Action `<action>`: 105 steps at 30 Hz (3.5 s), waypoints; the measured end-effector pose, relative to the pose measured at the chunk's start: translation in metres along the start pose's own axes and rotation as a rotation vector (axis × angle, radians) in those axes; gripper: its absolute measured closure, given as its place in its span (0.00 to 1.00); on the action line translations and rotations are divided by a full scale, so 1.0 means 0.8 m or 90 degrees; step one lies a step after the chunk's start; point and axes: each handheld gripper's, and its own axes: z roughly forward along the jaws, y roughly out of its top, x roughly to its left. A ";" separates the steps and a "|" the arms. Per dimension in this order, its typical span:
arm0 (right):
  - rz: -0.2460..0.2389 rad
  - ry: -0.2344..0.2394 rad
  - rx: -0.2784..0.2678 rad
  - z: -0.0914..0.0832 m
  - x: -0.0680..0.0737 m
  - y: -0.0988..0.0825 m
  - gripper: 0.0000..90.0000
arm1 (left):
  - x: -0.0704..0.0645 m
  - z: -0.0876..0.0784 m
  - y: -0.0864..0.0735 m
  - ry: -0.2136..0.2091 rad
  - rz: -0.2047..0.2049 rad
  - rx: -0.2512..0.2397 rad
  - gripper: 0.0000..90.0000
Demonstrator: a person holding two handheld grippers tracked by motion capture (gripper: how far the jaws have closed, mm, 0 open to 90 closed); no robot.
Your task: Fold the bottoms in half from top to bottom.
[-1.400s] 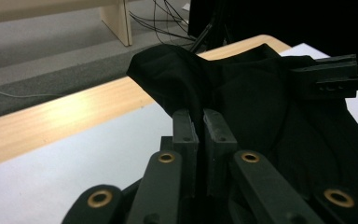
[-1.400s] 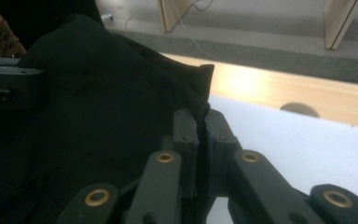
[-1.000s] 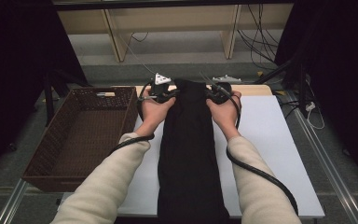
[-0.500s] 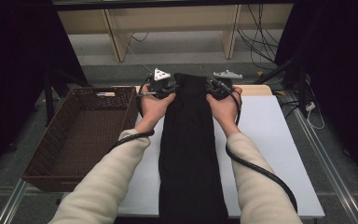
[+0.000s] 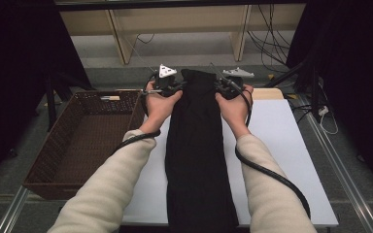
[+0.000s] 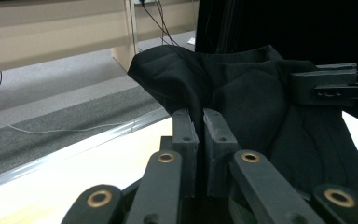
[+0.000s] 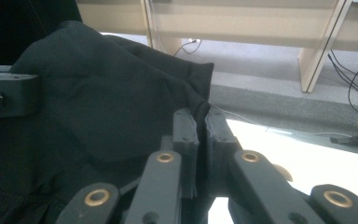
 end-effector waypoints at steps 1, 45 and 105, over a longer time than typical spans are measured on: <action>0.000 -0.001 -0.003 0.000 0.000 0.001 0.95 | 0.000 0.000 0.002 0.000 0.000 -0.002 0.94; -0.004 -0.011 -0.044 -0.010 0.000 0.021 0.94 | 0.001 -0.003 0.024 -0.005 0.008 -0.028 0.94; -0.024 0.020 -0.040 -0.017 -0.003 -0.044 0.94 | -0.014 -0.016 -0.039 -0.048 0.032 -0.023 0.93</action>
